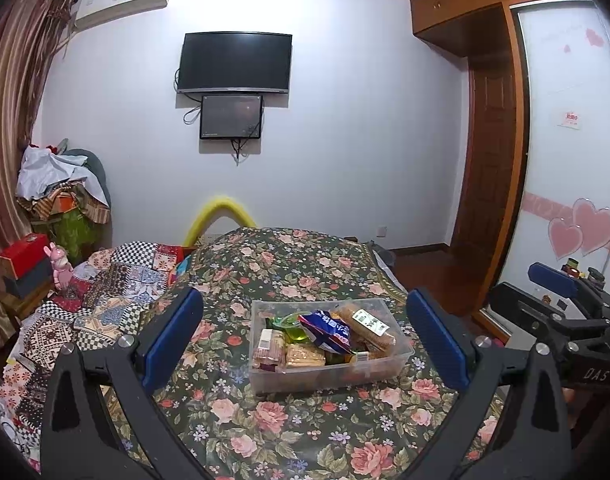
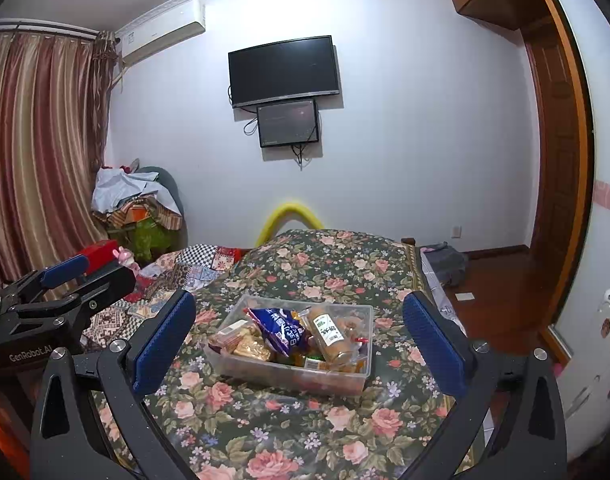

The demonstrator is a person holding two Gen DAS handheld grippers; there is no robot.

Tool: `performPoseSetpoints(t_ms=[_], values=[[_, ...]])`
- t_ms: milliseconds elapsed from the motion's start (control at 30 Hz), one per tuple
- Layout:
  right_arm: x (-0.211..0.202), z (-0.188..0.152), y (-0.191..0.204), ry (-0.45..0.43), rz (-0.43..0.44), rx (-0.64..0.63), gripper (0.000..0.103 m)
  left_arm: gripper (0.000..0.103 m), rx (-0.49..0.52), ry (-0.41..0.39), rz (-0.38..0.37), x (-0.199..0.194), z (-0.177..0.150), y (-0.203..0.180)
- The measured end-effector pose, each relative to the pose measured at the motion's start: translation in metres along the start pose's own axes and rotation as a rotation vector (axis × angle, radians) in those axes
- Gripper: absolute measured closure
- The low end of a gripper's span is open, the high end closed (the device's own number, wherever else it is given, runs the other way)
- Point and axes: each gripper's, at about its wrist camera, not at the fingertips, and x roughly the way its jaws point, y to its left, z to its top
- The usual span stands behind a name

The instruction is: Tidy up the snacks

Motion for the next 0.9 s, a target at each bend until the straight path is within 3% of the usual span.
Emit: performPoseSetpoints(t_ms=[400,900], values=[[0.0008,-0.0002,-0.0007,0.000,0.001,-0.001,0.000,0.000,0.003,0.002,-0.042,-0.0016,-0.0010,-0.0002],[0.0005,-0.0004,0.0012,0.003,0.001,0.002,0.000,0.000,-0.004,0.011,-0.039,-0.0029,-0.0029,0.0004]])
